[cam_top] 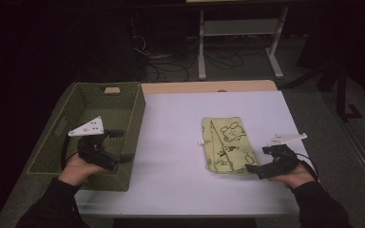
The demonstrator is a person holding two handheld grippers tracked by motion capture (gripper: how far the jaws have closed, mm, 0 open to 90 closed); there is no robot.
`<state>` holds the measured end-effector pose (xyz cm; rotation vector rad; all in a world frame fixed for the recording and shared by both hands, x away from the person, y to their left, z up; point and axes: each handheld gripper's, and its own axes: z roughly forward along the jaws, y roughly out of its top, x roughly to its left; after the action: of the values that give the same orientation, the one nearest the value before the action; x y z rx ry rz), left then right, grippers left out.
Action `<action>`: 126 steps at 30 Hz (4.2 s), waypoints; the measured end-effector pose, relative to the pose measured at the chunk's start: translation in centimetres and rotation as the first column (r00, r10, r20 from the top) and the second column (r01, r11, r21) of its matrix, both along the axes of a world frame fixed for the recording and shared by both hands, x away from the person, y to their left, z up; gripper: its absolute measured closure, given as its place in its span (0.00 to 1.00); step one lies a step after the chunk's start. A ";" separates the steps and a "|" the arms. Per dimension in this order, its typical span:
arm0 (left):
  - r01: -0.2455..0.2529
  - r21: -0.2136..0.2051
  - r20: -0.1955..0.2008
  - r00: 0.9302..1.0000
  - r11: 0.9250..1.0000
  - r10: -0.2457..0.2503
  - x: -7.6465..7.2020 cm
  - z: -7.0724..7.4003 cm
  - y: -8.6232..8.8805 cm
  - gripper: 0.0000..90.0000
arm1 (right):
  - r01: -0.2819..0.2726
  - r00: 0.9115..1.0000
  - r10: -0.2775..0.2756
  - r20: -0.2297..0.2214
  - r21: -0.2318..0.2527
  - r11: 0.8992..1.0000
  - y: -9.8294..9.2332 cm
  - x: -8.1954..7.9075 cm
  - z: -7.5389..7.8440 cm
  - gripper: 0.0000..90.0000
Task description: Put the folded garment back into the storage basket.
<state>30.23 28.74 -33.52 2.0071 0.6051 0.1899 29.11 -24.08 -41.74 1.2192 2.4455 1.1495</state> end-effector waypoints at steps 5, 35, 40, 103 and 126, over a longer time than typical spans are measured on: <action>-0.001 0.000 0.000 1.000 1.000 0.001 0.0 0.0 0.0 0.00 | 0.005 1.000 -0.005 -0.010 0.002 1.000 -0.2 -0.2 -0.6 0.00; -0.002 0.001 -0.001 1.000 1.000 0.002 0.0 0.0 0.0 0.00 | -0.040 0.998 0.036 -0.060 -0.067 0.997 0.7 -0.1 -2.6 0.00; -0.002 0.001 -0.002 1.000 1.000 0.002 0.0 0.0 0.0 0.00 | -0.047 0.997 0.042 -0.071 -0.079 0.996 0.9 0.0 -2.8 0.01; 0.015 -0.001 -0.057 0.998 1.000 -0.015 1.1 0.2 -0.9 0.00 | -0.088 0.992 0.077 -0.098 -0.107 0.990 1.5 0.5 -2.6 0.76; 0.047 -0.046 -0.050 0.998 0.998 -0.050 1.8 1.3 -3.5 0.00 | -0.082 0.992 0.070 -0.109 -0.109 0.991 1.5 0.5 -2.5 0.76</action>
<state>32.00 25.23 -32.21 1.9861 0.5873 0.0950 29.62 -22.59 -44.25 1.1918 2.6159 0.9732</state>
